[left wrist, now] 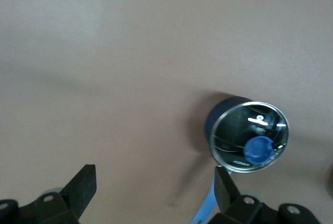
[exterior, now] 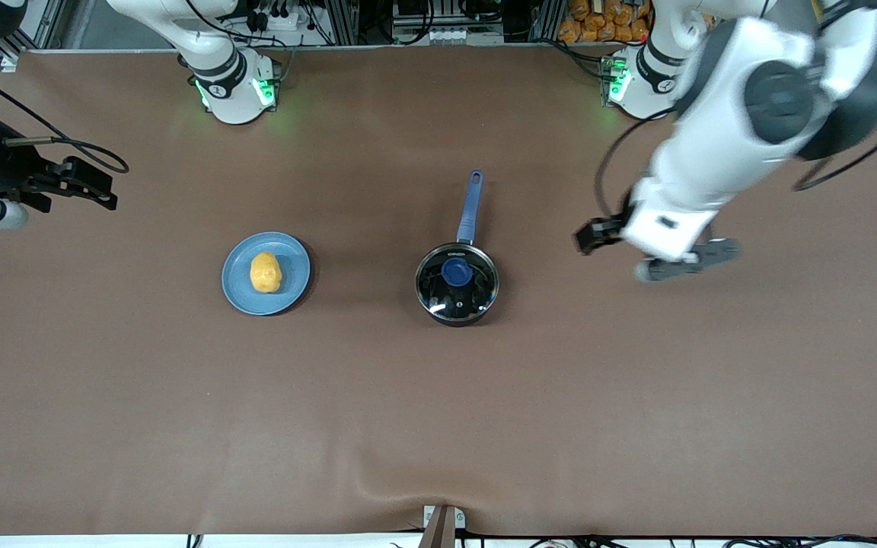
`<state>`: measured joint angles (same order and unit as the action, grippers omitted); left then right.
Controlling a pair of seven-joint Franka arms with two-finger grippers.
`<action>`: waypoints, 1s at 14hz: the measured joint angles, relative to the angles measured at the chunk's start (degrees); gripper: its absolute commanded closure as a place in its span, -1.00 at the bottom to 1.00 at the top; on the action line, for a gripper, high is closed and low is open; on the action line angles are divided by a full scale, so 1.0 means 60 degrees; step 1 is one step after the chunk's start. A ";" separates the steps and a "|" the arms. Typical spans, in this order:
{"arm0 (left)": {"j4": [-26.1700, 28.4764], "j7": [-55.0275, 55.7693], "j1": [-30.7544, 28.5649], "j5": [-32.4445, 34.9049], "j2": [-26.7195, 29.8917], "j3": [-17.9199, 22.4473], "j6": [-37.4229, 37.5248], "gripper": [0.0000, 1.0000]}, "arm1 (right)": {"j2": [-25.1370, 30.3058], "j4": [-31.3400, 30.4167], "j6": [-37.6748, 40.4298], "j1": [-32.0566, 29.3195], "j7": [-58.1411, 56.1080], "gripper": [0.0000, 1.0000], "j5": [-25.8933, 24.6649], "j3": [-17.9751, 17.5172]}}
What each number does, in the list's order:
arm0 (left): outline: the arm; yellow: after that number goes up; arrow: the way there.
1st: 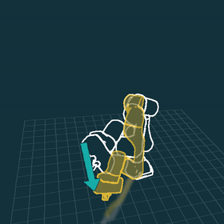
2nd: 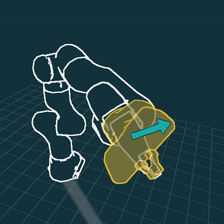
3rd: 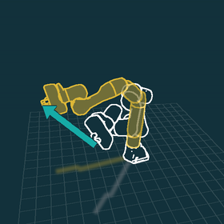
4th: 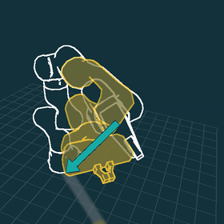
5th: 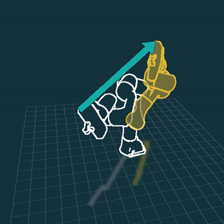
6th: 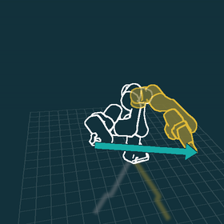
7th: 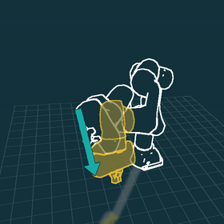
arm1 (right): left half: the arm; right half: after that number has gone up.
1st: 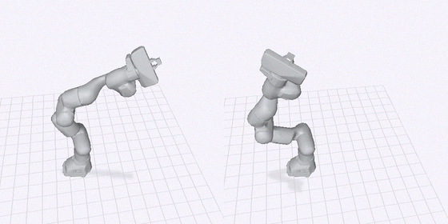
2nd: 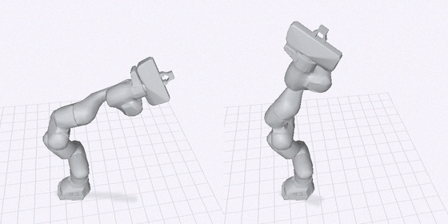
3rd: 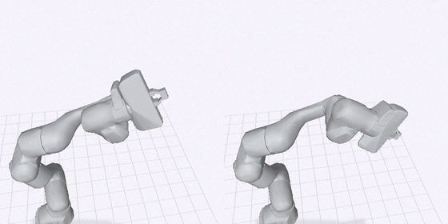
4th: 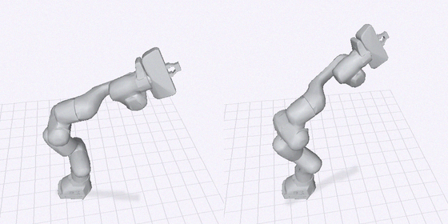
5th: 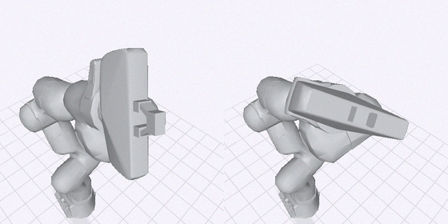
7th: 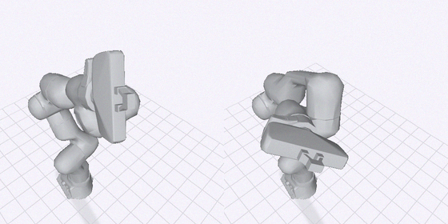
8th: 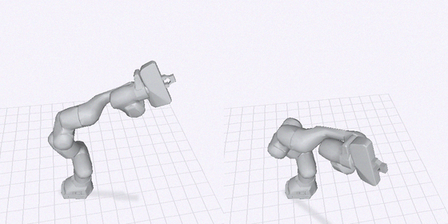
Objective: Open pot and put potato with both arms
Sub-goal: 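Reach the left gripper down to the blue knob of the glass lid, then lift the lid with the left gripper while the right gripper reaches the potato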
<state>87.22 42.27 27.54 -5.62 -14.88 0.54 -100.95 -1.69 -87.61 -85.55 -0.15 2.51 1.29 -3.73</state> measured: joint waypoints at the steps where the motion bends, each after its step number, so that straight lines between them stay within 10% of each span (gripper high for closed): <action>1: 0.0014 0.0440 0.0407 0.0022 -0.0352 -0.0002 -0.0361 -1.00 | -0.0006 0.0004 -0.0002 0.0000 0.0000 -1.00 0.0001 0.0000; 14: -0.0798 0.3467 0.2764 0.0132 -0.3832 0.0078 -0.3318 -1.00 | -0.0075 0.0009 -0.0004 0.0000 0.0000 -1.00 0.0005 -0.0003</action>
<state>82.43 63.08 44.13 -4.83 -37.88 1.00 -120.85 -2.14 -87.56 -85.57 -0.15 2.51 1.32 -3.75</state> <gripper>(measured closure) 0.000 0.000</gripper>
